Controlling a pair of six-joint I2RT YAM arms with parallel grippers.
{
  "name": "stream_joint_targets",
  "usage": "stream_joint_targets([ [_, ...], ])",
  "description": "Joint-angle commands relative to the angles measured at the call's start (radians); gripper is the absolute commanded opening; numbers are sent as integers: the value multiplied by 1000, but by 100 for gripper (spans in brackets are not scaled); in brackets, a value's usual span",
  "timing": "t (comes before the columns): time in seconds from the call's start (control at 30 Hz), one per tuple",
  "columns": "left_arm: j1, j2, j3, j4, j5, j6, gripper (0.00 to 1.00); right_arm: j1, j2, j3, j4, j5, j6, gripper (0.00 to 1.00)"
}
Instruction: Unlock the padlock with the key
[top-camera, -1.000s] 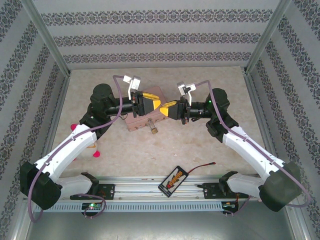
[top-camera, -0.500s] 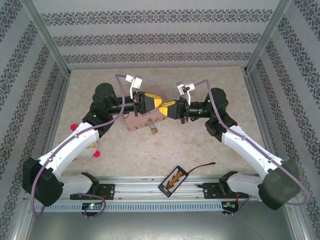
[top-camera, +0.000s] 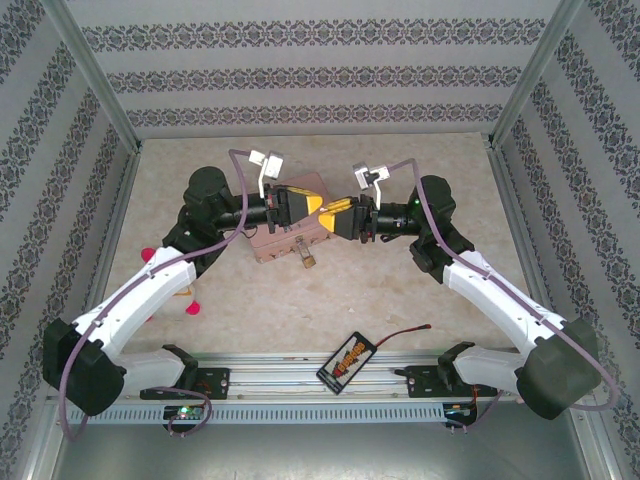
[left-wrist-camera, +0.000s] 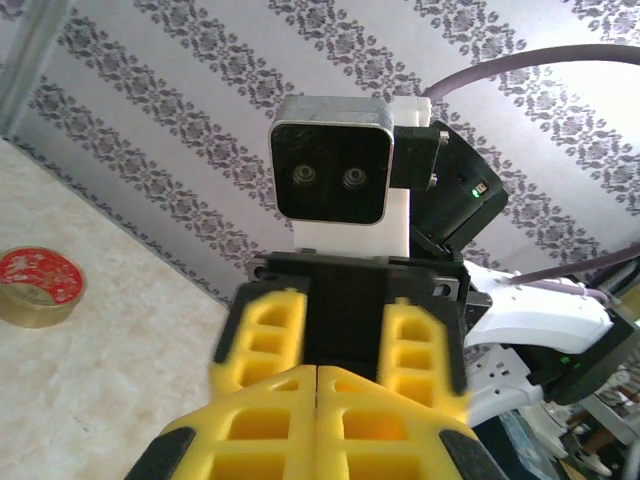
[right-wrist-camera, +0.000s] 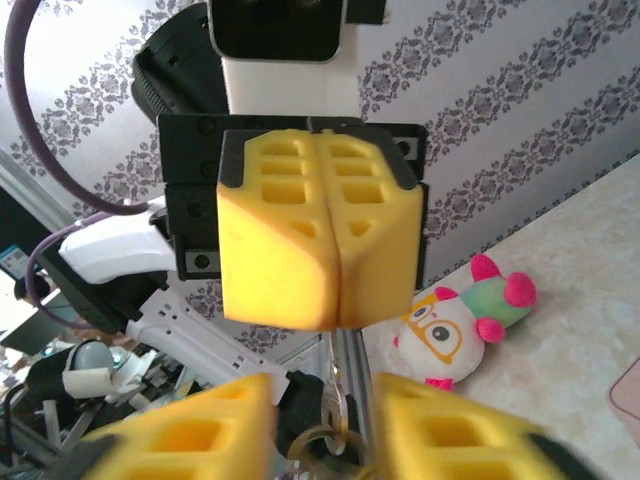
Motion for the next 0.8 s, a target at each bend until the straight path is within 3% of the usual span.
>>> stream_joint_targets([
  [0.0,-3,-61,25,-84,-95,75,0,-18,-54,-26,5,75,6,55],
  [0.13,-3,-77,39,-138,-151,103,0,-30,-99,-59,6,154,63,58],
  [0.27,-2,-69,51,-152,-150,104,0,-32,-109,-58,18,217,144,54],
  [0.43,-2,-50,71,-171,-143,112,0,-28,-54,-27,70,204,242,43],
  [0.77,-3,-29,63,-143,-151,88,0,13,-7,3,105,179,219,40],
])
